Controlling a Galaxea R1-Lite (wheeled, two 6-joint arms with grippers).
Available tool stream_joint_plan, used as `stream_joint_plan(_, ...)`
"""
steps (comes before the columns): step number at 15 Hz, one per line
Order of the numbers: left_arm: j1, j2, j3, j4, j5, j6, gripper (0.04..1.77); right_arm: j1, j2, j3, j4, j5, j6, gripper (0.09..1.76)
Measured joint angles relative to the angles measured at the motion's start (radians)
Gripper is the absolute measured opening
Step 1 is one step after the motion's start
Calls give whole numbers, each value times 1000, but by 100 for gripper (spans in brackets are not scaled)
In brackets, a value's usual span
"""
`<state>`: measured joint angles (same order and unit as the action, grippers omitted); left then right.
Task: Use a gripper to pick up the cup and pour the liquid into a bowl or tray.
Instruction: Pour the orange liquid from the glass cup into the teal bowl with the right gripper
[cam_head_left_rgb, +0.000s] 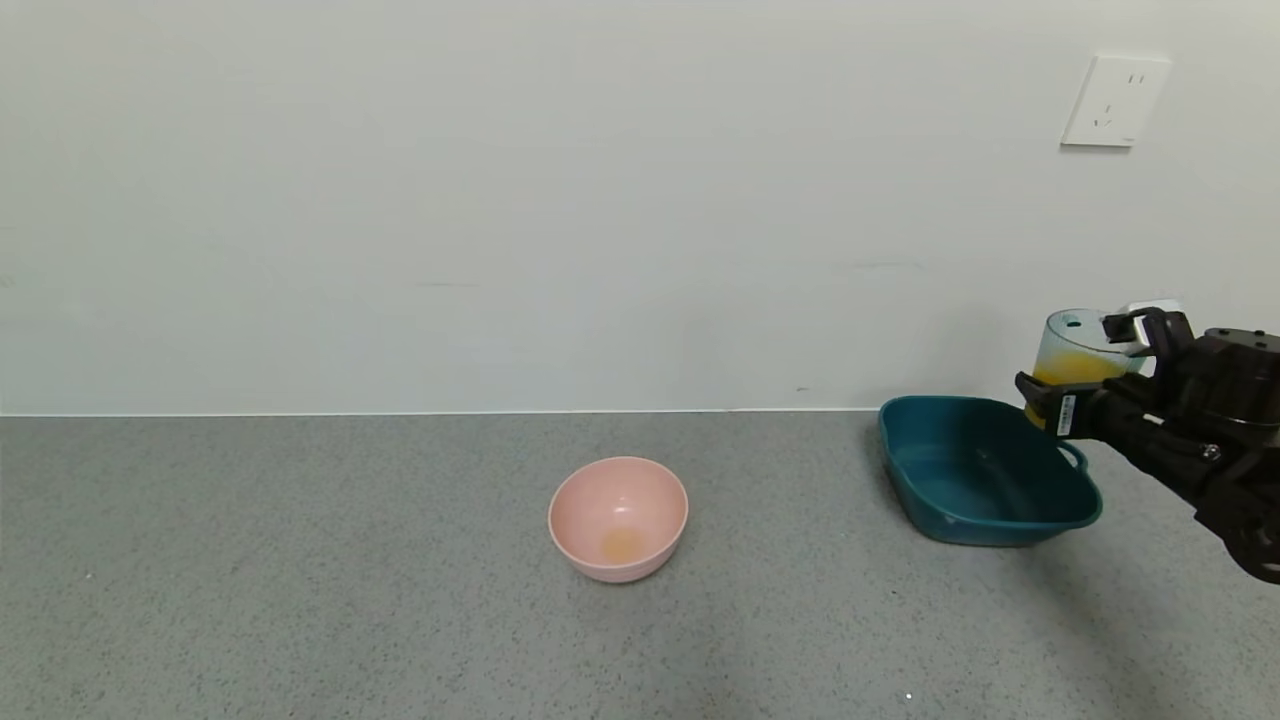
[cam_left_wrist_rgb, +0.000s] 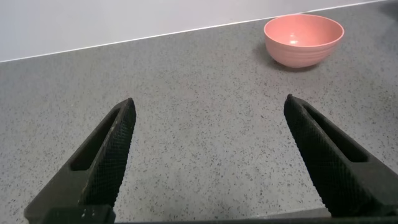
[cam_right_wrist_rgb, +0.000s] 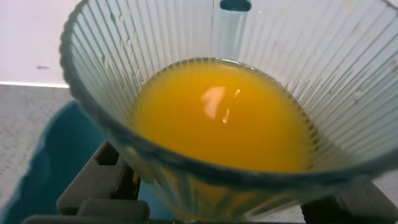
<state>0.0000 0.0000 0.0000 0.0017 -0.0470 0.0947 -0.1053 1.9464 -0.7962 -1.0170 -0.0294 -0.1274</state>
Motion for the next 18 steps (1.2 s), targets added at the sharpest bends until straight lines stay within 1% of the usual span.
stream_joint_plan(3,0,0,0,0,0,0,172,-37,12,-3,-2,16,-31,137)
stream_joint_plan(8,0,0,0,0,0,0,172,-66,28,-6,-2,22,-65,137)
stream_joint_plan(18,0,0,0,0,0,0,172,-71,47,-7,-2,22,-141,137)
